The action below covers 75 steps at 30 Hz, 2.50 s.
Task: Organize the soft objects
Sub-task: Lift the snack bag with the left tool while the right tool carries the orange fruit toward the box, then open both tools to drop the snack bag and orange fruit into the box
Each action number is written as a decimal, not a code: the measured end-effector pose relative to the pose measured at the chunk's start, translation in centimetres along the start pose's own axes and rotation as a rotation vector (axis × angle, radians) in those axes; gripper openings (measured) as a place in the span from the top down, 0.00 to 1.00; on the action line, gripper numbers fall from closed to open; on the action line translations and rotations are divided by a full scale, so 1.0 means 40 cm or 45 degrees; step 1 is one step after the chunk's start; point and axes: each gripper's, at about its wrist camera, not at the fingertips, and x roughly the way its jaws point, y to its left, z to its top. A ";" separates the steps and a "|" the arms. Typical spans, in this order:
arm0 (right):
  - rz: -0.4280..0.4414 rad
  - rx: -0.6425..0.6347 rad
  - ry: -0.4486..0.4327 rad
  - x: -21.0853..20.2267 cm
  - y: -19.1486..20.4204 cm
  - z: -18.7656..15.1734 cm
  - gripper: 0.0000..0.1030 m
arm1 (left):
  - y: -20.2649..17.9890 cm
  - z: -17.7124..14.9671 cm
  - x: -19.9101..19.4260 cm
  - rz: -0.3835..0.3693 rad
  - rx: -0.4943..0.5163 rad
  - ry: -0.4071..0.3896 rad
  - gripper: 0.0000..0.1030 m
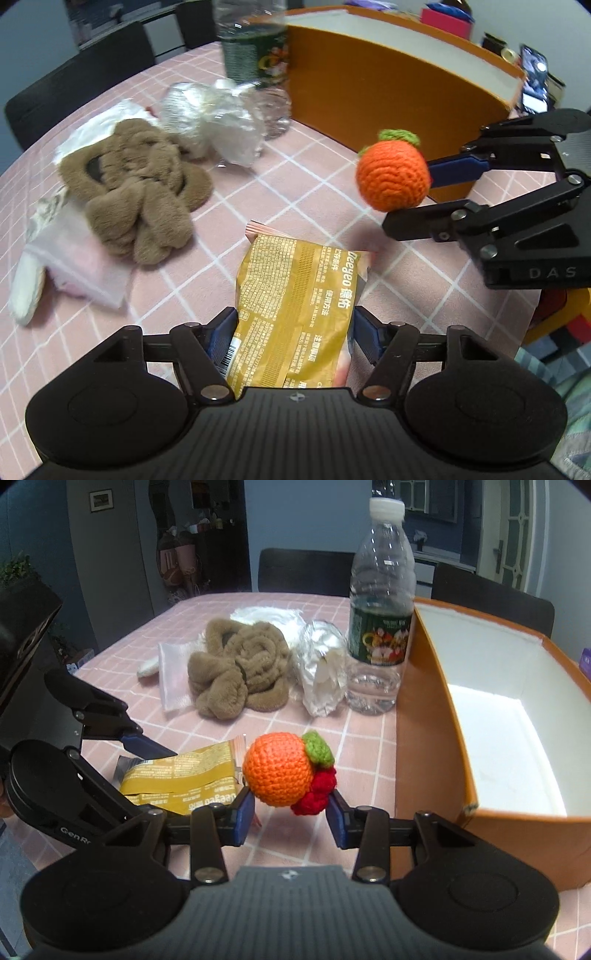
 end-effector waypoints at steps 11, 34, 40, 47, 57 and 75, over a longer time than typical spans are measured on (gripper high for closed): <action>-0.021 -0.024 -0.107 -0.079 -0.021 0.076 0.60 | 0.017 0.055 -0.160 0.037 -0.155 -0.245 0.26; -0.377 0.001 0.239 -0.029 -0.407 0.137 0.59 | -0.214 0.476 -0.053 -0.120 -0.029 -0.211 0.26; -0.349 -0.002 0.319 0.015 -0.451 0.121 0.59 | -0.252 0.555 0.056 -0.084 -0.014 -0.087 0.27; -0.340 -0.013 0.357 0.020 -0.472 0.104 0.59 | -0.305 0.594 0.118 -0.071 0.080 -0.018 0.27; -0.327 -0.020 0.408 0.031 -0.483 0.097 0.55 | -0.304 0.588 0.183 -0.038 0.102 0.091 0.27; -0.301 -0.008 0.379 0.015 -0.472 0.098 0.44 | -0.297 0.570 0.176 -0.054 0.105 0.123 0.24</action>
